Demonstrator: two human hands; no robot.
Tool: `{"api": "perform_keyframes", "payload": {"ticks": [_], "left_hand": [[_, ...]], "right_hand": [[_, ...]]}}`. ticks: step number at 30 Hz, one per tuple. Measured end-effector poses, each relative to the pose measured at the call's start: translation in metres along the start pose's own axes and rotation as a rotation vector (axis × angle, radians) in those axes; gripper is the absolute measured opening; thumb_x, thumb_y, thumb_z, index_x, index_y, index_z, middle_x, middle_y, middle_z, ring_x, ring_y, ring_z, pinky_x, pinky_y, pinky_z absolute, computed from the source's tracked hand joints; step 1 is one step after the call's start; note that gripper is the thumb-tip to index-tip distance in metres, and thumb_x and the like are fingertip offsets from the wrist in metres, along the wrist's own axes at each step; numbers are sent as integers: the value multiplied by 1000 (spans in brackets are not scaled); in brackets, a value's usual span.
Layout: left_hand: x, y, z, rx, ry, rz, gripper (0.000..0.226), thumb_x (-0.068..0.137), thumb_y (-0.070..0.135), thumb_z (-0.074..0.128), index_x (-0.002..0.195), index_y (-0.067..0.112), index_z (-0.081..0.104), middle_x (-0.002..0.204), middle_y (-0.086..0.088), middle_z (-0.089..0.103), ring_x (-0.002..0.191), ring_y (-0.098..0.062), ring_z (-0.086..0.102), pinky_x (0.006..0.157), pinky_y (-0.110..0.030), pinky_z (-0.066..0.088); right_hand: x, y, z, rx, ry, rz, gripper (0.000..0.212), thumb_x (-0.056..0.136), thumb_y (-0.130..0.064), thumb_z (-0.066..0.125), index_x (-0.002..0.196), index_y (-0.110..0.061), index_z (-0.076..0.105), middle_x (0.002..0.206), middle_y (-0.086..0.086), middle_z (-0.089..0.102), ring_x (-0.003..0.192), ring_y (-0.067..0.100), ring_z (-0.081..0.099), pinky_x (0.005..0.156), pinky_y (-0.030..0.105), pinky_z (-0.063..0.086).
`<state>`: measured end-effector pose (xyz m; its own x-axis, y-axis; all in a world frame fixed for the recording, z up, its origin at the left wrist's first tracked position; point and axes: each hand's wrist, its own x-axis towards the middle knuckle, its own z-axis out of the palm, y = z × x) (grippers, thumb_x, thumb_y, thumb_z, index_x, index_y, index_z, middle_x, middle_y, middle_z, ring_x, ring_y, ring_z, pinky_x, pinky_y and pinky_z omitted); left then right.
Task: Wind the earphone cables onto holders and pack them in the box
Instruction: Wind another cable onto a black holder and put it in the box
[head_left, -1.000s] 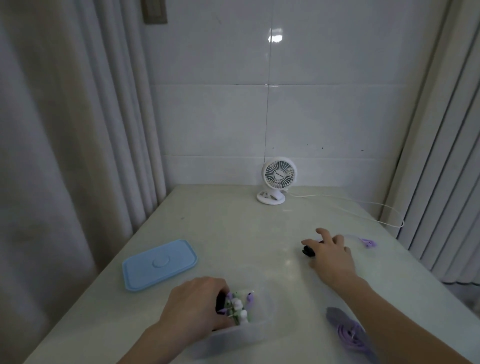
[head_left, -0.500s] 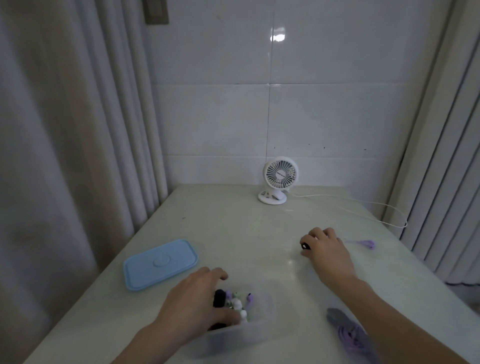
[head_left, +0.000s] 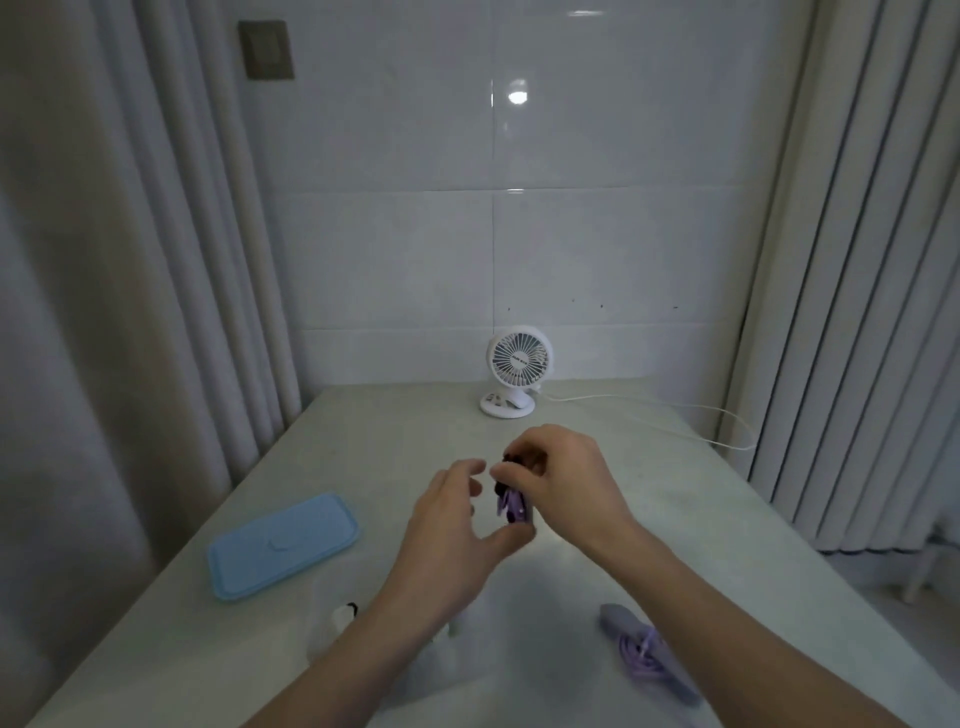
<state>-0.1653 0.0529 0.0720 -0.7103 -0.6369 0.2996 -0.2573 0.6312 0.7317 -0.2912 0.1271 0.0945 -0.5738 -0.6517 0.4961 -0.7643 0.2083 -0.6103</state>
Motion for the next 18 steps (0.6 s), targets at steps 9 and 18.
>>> {"api": "perform_keyframes", "payload": {"ticks": [9, 18], "left_hand": [[10, 33, 5, -231, 111, 42, 21, 80, 10, 70, 87, 26, 59, 75, 9, 65, 61, 3, 64, 55, -12, 49], [11, 39, -16, -580, 10, -78, 18, 79, 4, 73, 94, 10, 65, 98, -12, 74, 87, -36, 72, 84, -58, 55]], "right_hand": [[-11, -13, -22, 515, -53, 129, 14, 82, -26, 73, 81, -13, 76, 76, 2, 77, 66, 2, 67, 61, 16, 51], [-30, 14, -26, 688, -362, 311, 55, 99, -48, 38, 101, -8, 75, 96, 13, 78, 86, 27, 72, 100, 37, 47]]}}
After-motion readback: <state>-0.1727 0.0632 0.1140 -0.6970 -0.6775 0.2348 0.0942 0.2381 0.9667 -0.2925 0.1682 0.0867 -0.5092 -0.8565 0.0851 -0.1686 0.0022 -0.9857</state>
